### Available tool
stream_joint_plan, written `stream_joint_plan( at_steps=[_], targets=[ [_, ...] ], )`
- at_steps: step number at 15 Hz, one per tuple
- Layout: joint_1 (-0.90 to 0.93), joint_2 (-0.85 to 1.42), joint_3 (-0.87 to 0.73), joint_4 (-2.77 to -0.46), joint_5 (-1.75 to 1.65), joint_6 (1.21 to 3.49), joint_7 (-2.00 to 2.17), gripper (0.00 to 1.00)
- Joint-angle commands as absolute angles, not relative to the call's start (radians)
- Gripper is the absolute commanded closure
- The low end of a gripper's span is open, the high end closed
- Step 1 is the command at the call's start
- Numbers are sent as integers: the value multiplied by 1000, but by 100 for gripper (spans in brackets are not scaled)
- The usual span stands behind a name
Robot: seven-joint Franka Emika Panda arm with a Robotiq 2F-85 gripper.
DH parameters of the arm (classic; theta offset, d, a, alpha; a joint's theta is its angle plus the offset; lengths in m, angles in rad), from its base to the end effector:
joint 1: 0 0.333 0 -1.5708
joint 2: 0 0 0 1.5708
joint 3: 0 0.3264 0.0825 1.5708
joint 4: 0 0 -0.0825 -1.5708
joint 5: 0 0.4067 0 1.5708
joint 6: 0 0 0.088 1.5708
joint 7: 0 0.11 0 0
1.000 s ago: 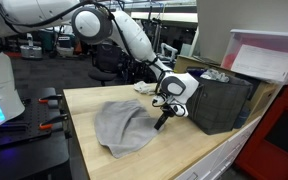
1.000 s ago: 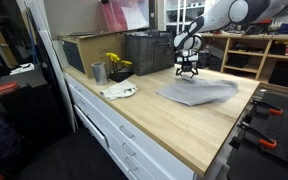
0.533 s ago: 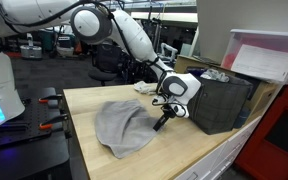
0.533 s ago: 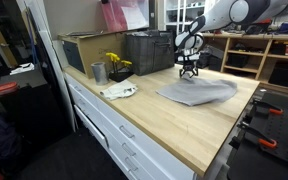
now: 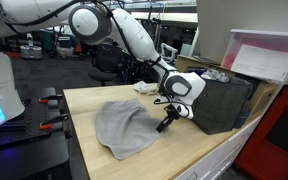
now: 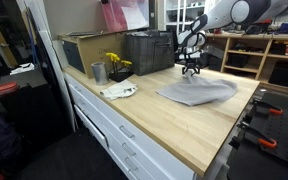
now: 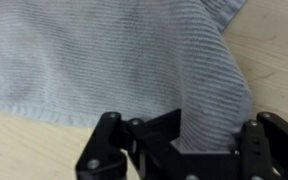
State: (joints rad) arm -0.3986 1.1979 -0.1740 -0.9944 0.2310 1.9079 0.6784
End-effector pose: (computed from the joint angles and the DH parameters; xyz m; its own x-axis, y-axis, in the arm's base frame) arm 0.6774 -0.3644 0.0812 0.2726 -0.9354 -0.2250 -0.9398 -0.3090 0.1461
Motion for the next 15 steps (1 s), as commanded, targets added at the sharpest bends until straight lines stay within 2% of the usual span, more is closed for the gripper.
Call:
stream_joint_plan(
  at_steps=[1,9,10,11,12,15],
  targets=[
    [-400,1198,-199,-947,229,1915,732,100],
    [-390,1231,-259,-847,220,1934,884,100],
    [-391,1234,-262,-841,221,1932,905,75],
    [-391,1238,-263,-837,221,1936,922,74],
    [-390,1241,-264,-836,221,1942,938,69],
    [-392,1243,-263,-848,225,1983,964,47]
  ],
)
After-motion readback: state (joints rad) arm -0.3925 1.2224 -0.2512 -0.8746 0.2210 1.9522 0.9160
